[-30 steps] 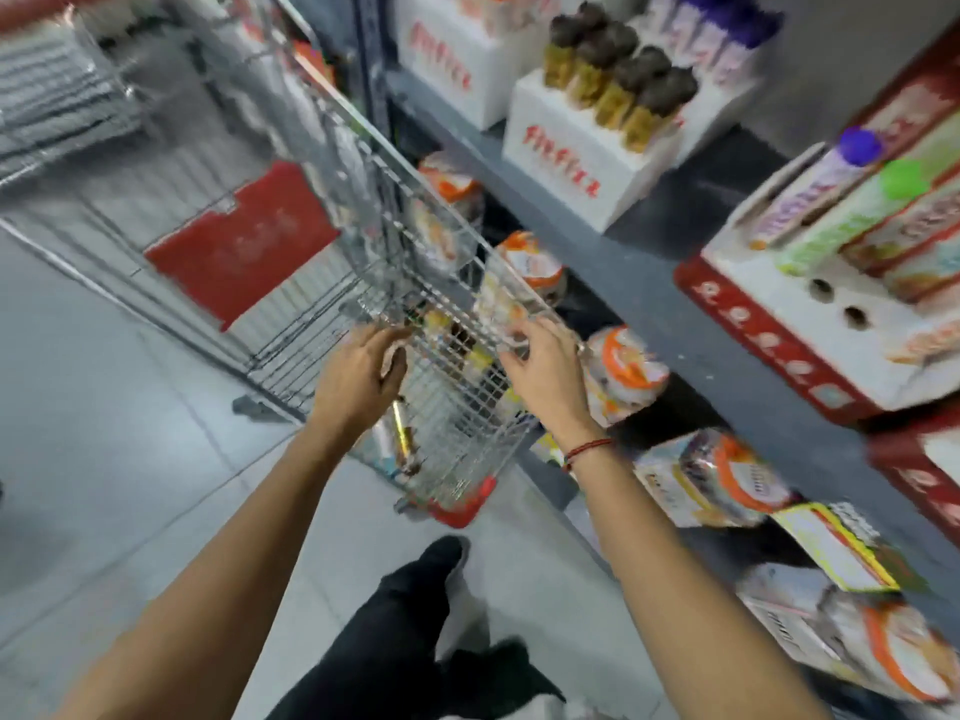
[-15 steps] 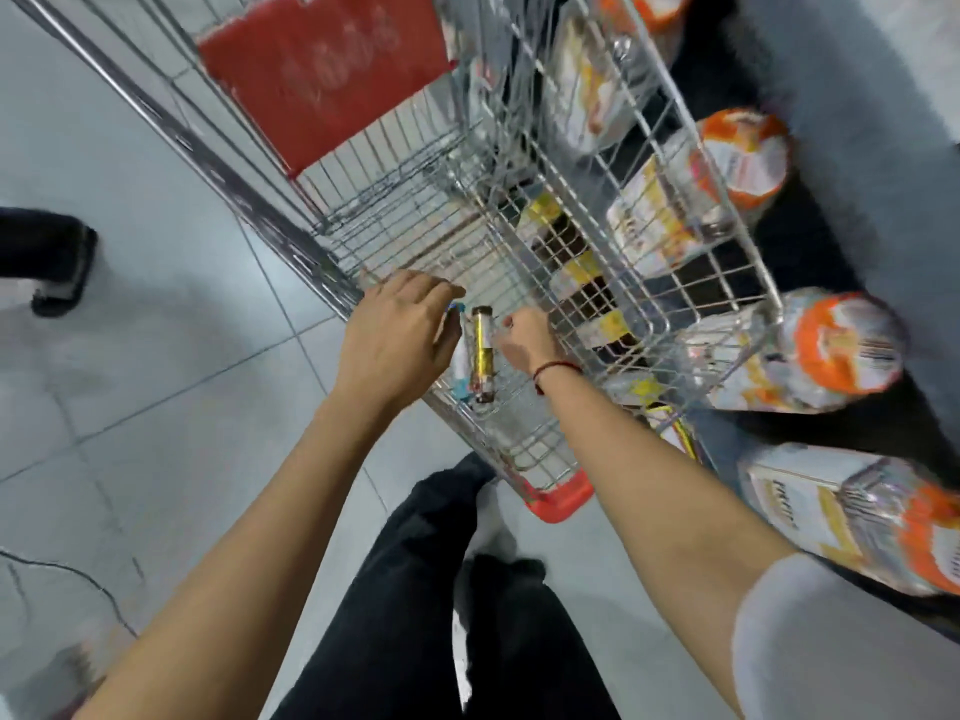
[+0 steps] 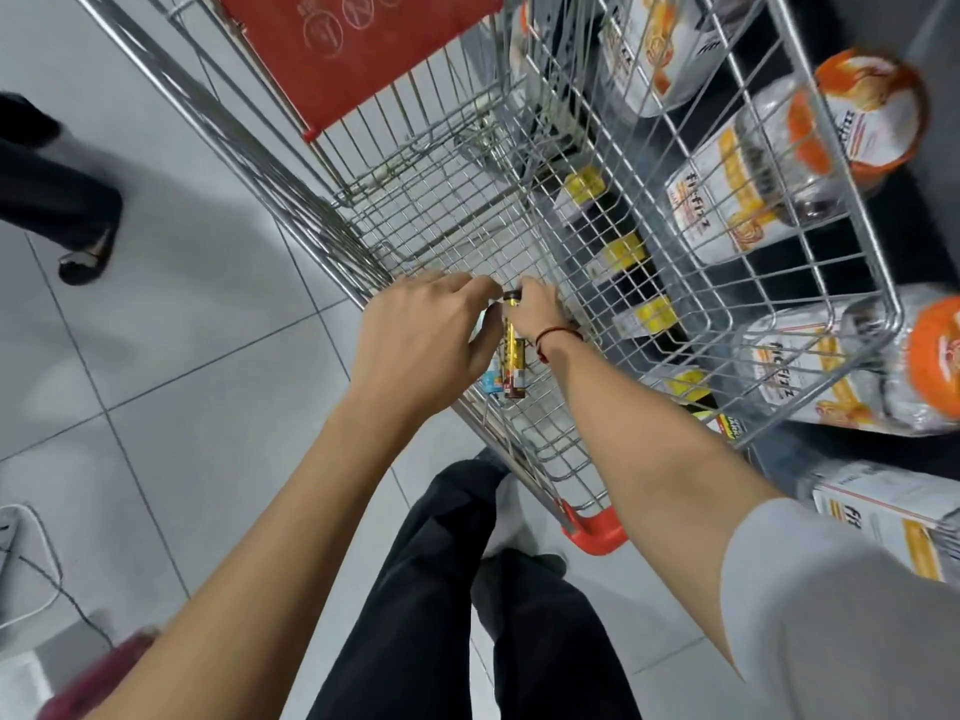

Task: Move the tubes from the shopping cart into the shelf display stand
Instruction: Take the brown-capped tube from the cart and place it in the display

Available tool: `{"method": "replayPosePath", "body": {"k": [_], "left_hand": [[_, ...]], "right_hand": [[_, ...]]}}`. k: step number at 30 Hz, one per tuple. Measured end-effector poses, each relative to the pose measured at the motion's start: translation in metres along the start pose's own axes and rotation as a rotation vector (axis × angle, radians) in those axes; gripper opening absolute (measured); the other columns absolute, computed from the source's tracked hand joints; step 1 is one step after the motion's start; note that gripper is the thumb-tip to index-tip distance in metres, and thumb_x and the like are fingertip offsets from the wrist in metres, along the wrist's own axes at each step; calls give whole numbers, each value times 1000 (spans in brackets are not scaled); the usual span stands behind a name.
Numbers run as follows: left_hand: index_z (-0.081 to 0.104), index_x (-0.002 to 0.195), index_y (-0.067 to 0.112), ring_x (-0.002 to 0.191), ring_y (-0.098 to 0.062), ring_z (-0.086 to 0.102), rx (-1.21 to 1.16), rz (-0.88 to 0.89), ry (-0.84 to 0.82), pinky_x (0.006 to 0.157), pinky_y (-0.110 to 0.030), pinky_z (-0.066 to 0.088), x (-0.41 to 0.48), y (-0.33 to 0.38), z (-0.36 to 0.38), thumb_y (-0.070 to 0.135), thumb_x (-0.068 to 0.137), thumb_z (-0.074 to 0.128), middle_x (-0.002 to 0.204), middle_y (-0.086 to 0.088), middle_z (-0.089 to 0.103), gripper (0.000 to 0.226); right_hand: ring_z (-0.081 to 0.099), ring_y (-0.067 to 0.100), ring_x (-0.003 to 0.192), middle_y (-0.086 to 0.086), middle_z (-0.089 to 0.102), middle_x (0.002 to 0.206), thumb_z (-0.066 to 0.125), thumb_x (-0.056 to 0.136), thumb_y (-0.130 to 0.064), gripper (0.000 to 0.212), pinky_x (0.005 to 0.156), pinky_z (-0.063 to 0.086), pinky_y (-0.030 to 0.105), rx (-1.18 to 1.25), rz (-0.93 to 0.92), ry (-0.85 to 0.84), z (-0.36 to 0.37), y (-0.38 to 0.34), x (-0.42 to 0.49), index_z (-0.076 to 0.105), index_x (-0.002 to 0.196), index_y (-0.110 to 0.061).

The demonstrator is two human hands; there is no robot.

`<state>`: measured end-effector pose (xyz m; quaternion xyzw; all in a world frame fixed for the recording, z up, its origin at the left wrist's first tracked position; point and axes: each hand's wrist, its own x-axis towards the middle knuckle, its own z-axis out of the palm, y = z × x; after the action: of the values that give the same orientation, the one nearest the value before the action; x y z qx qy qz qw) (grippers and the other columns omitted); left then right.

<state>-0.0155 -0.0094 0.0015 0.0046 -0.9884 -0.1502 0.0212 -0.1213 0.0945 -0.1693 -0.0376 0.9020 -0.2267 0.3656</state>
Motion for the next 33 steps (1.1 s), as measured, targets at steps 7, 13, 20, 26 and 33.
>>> {"method": "replayPosePath", "body": {"k": [7, 13, 20, 26, 33], "left_hand": [[67, 86, 14, 61, -25, 61, -34, 0, 8, 47, -23, 36, 0, 3, -3, 25, 88, 45, 70, -1, 68, 25], [68, 84, 12, 59, -29, 63, -42, -15, -28, 46, -33, 50, 3, 5, -5, 19, 85, 58, 72, -6, 69, 12], [70, 92, 13, 74, -31, 66, -162, 69, -257, 59, -35, 50, 1, 31, -15, 12, 80, 66, 90, -12, 72, 13], [59, 118, 18, 99, -28, 60, -204, 260, -363, 76, -38, 51, 12, 91, -24, 22, 88, 57, 120, -7, 62, 31], [46, 132, 11, 111, -31, 53, -263, 509, -215, 86, -36, 45, 46, 180, -48, 19, 87, 59, 131, -12, 52, 48]], "right_hand": [[56, 28, 93, 10, 56, 94, 63, 84, -20, 20, 71, 42, 30, 73, 56, -18, -31, 8, -25, 54, 97, -9], [60, 33, 106, 18, 63, 112, 62, 87, -18, 34, 90, 53, 40, 11, 19, 37, -74, 20, -75, 58, 119, -7], [68, 30, 89, 19, 69, 96, 67, 84, -12, 20, 76, 57, 31, 16, -20, 195, -124, 23, -160, 66, 98, 2], [59, 27, 68, 13, 60, 69, 64, 80, -6, 14, 51, 46, 29, 26, -25, 446, -187, 37, -242, 58, 67, -4], [61, 33, 88, 17, 65, 90, 65, 79, -21, 18, 70, 51, 40, 27, -4, 727, -253, 66, -346, 63, 87, -4]]}}
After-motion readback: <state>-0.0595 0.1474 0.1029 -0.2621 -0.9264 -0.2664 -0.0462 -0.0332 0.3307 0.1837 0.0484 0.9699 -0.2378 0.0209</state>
